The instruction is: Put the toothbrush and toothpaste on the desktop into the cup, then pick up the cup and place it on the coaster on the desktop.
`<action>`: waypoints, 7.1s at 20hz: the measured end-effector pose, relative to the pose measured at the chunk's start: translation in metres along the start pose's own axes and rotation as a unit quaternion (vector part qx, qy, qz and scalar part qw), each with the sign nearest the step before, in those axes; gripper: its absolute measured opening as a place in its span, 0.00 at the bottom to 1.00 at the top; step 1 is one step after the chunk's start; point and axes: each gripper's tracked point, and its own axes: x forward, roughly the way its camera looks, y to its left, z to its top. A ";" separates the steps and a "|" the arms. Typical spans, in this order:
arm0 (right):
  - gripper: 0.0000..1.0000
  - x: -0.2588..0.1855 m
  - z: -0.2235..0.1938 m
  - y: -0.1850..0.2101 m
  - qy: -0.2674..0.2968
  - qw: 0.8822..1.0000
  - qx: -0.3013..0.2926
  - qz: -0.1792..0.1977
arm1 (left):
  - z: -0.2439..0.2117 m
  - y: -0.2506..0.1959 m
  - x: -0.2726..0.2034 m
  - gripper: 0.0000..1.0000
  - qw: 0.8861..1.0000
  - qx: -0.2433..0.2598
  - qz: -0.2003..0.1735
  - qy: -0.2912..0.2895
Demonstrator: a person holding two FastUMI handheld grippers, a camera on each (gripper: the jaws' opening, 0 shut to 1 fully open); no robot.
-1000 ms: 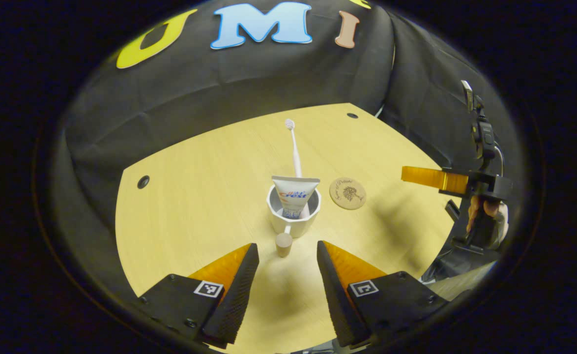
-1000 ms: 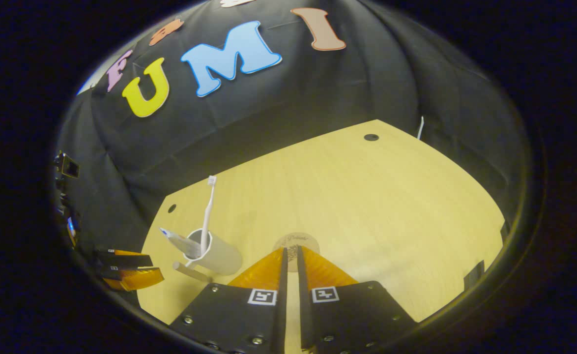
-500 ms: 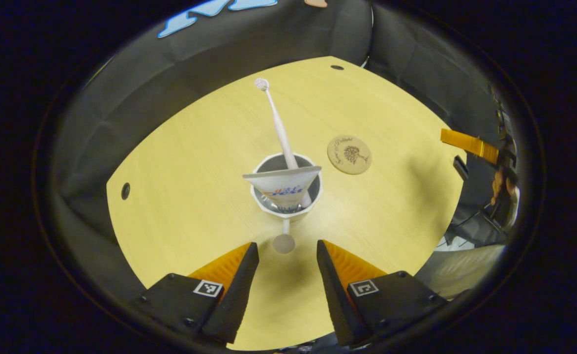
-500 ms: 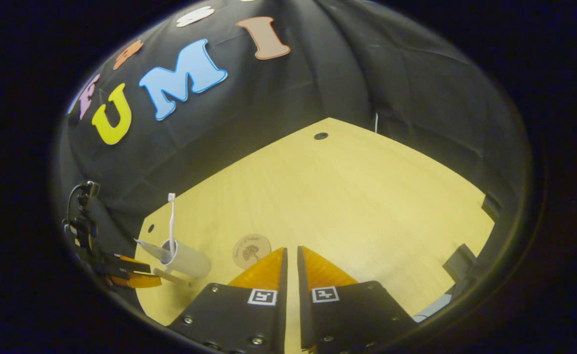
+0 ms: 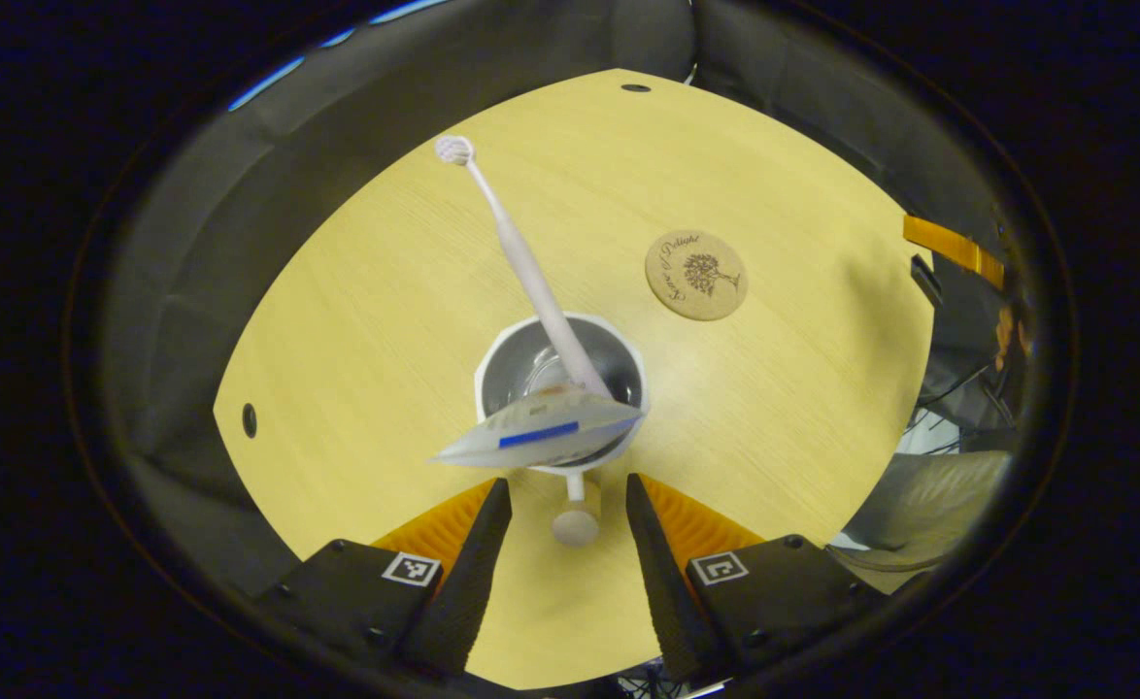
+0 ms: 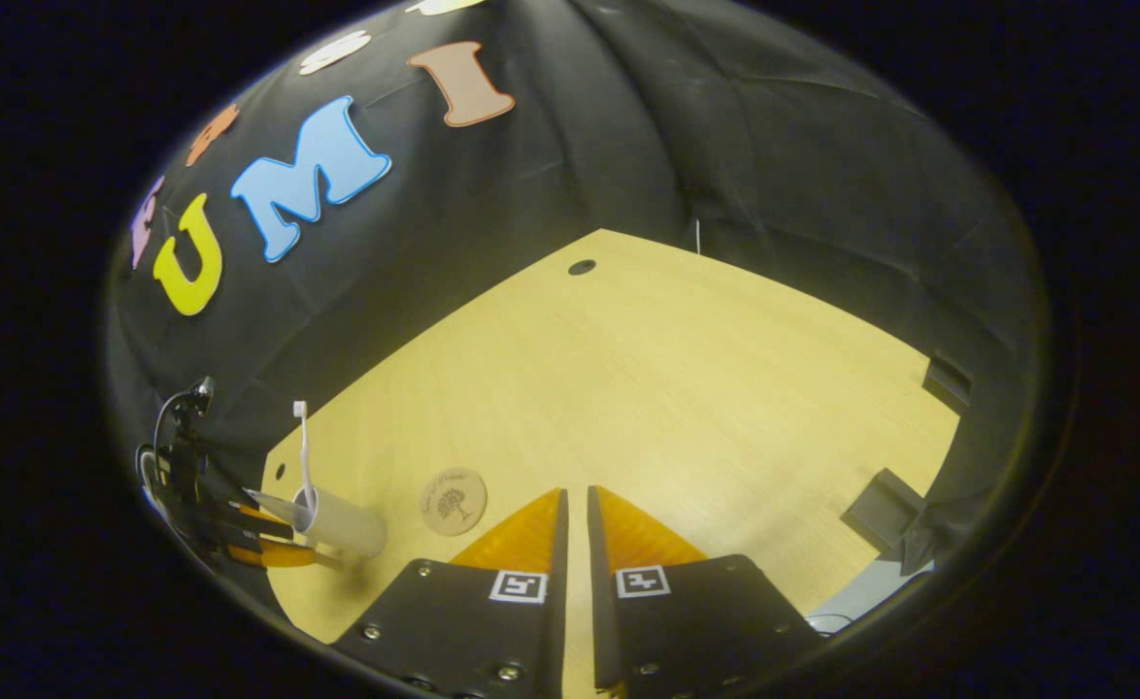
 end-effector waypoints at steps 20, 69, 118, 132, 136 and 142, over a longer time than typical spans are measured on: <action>0.12 0.007 -0.013 -0.014 0.031 0.999 0.011 -0.026 | -0.006 0.008 0.042 0.41 0.998 0.032 0.006 0.050; 0.12 0.002 -0.038 -0.022 0.066 0.997 -0.007 -0.039 | 0.047 0.003 -0.014 0.21 0.983 0.076 0.053 -0.158; 0.12 0.017 -0.020 -0.058 0.055 0.993 0.101 -0.035 | 0.106 -0.038 -0.017 0.27 0.982 0.182 -0.039 -0.032; 0.12 0.021 -0.019 -0.061 0.063 0.990 0.116 -0.038 | 0.100 -0.028 -0.018 0.46 0.979 0.201 -0.032 -0.008; 0.12 0.027 -0.018 -0.058 0.064 0.992 0.107 -0.033 | 0.094 -0.020 -0.024 0.55 0.980 0.195 -0.026 -0.010; 0.12 0.037 -0.019 -0.037 0.069 0.995 0.067 -0.004 | 0.078 -0.014 -0.043 0.53 0.984 0.172 -0.022 -0.042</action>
